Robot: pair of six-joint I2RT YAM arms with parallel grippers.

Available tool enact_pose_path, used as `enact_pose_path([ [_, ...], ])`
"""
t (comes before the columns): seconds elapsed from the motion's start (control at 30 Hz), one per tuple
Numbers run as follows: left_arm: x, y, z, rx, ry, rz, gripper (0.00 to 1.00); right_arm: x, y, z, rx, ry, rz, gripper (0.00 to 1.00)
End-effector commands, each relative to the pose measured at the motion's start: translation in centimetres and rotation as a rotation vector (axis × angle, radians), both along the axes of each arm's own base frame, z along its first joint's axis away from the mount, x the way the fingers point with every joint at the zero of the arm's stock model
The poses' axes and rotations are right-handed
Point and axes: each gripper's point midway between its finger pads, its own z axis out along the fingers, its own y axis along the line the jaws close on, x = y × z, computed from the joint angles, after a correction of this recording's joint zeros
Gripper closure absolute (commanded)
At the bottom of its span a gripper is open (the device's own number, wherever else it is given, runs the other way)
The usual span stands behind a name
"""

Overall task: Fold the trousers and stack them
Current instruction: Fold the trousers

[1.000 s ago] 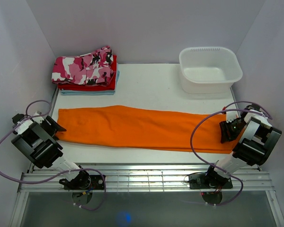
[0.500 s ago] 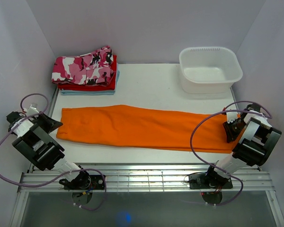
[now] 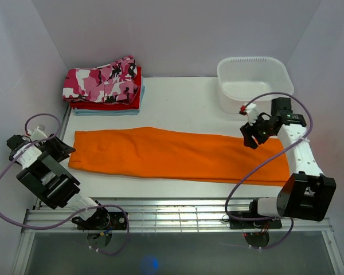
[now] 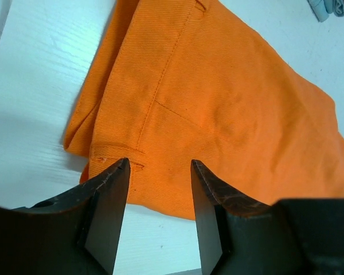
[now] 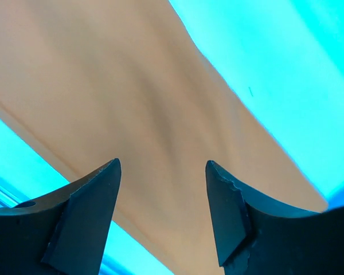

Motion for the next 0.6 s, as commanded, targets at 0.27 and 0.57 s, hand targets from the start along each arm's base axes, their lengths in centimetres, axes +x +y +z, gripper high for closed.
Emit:
enact_pose_path([
  [0.27, 7.4, -11.5, 4.7, 0.129, -0.266, -0.693, 0.44, 5.5, 20.4, 3.7, 0.295, -0.109, 0.291, 0.4],
  [0.57, 7.0, -16.0, -4.5, 0.151, -0.039, -0.835, 0.57, 12.4, 32.1, 4.3, 0.521, -0.082, 0.351, 0.49],
])
